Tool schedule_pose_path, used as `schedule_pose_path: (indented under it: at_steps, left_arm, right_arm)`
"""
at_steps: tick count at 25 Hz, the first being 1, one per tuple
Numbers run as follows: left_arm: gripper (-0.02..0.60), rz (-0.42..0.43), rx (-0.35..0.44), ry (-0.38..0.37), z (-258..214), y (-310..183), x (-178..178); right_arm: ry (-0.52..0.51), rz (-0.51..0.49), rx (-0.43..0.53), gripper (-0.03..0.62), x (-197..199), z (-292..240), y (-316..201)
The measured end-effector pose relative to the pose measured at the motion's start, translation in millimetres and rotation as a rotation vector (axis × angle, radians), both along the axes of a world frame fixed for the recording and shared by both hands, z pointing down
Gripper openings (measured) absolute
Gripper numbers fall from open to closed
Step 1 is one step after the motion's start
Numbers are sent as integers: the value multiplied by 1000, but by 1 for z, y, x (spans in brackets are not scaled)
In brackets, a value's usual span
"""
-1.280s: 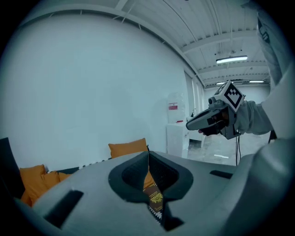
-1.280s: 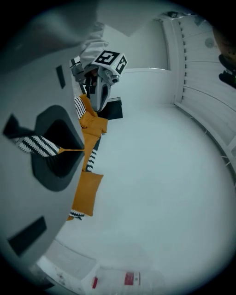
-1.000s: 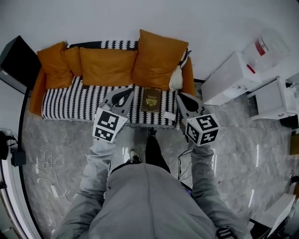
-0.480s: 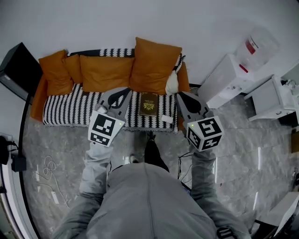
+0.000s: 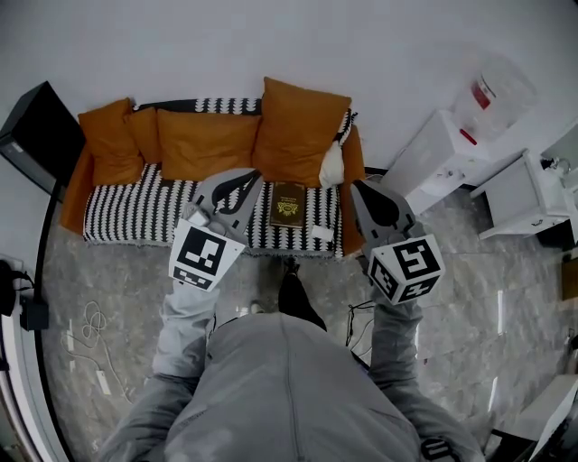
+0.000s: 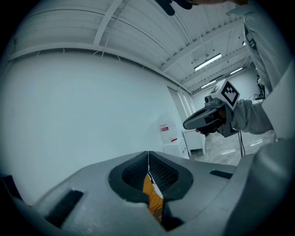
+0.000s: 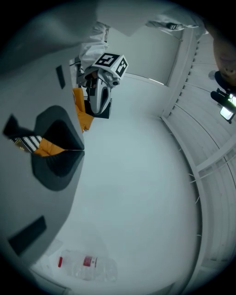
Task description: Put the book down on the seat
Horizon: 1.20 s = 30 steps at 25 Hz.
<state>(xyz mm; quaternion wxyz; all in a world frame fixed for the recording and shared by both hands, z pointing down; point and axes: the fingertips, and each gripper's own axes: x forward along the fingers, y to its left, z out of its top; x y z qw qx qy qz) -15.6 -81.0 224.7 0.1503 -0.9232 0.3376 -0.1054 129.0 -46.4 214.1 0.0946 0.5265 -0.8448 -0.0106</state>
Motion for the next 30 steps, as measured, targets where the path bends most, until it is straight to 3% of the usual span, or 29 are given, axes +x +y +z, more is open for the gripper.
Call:
schedule_pose_path:
  at_steps: [8,30]
  left_arm:
    - [26,20,-9,5,0,8,2]
    - [26,-23,-65,3,23,-6,-18]
  right_arm:
    - [32,-13,-22,28,-8,9,4]
    - [38,-39,-52,28,-22,24,-10]
